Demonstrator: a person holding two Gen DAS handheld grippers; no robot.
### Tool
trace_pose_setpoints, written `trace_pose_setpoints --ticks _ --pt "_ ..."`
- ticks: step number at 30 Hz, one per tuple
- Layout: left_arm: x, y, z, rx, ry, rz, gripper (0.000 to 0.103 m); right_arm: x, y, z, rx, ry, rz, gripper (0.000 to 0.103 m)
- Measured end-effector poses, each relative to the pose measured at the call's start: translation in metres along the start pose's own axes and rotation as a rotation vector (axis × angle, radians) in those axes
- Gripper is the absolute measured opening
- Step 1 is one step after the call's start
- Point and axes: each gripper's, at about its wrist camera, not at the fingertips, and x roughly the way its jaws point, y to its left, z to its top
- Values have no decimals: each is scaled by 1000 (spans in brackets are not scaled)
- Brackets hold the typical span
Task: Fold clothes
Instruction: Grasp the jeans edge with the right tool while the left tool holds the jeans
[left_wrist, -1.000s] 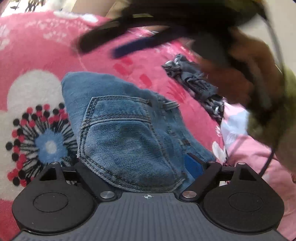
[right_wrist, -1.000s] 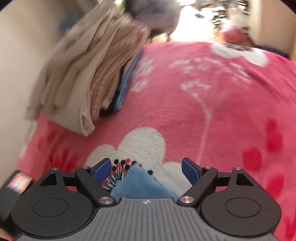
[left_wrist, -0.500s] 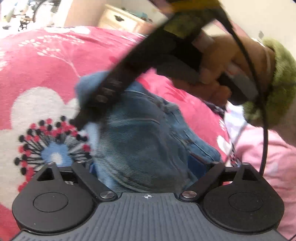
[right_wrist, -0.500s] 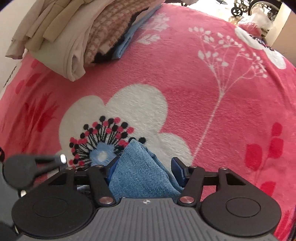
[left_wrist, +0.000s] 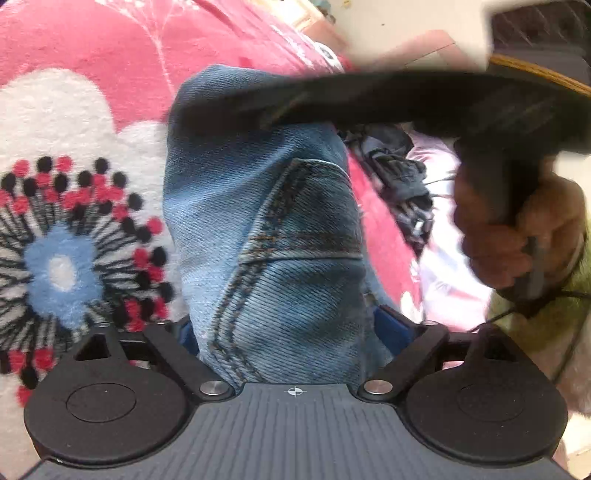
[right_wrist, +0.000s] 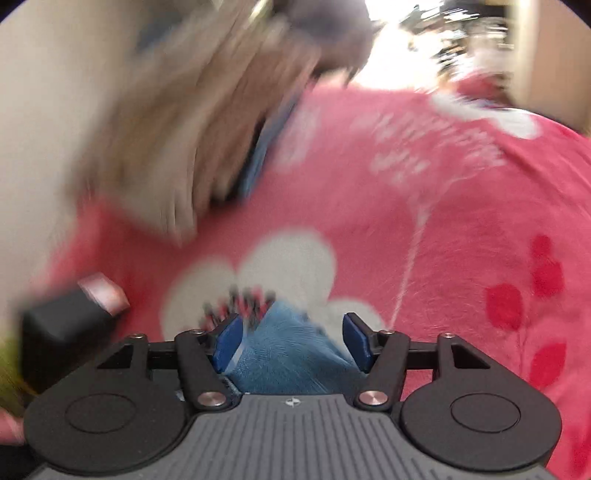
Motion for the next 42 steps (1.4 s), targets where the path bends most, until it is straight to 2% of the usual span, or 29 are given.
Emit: trace_pose_setpoints --ticks 2,4,7,11,14,17,22,24,30,33,42 --pt "0 2 0 -12 6 23 74 -35 -27 -13 154 -116 9 65" --pt "-1 2 2 -21 12 40 74 -65 -53 -33 288 -180 -10 69" --pt "3 -4 6 -19 26 78 74 -83 -82 -73 437 -160 -46 70" --pt "4 -11 6 -23 43 120 74 -79 -99 -123 553 -73 -93 70" --pt "4 -13 7 -24 48 143 73 -68 -109 -145 626 -60 -78 70" --pt "7 -13 8 -28 54 162 71 -51 -121 -150 686 -80 -29 73" --pt "9 -14 9 -35 63 175 68 -32 -129 -145 688 -113 21 81" --pt "7 -12 9 -42 64 170 68 -31 -126 -149 675 -114 36 81" --pt "7 -6 11 -62 68 146 66 -36 -110 -175 681 -22 151 81" --pt "7 -3 12 -69 69 135 66 -36 -103 -178 680 -10 167 82" --pt "8 -7 13 -62 77 151 65 -24 -132 -170 813 -113 249 79"
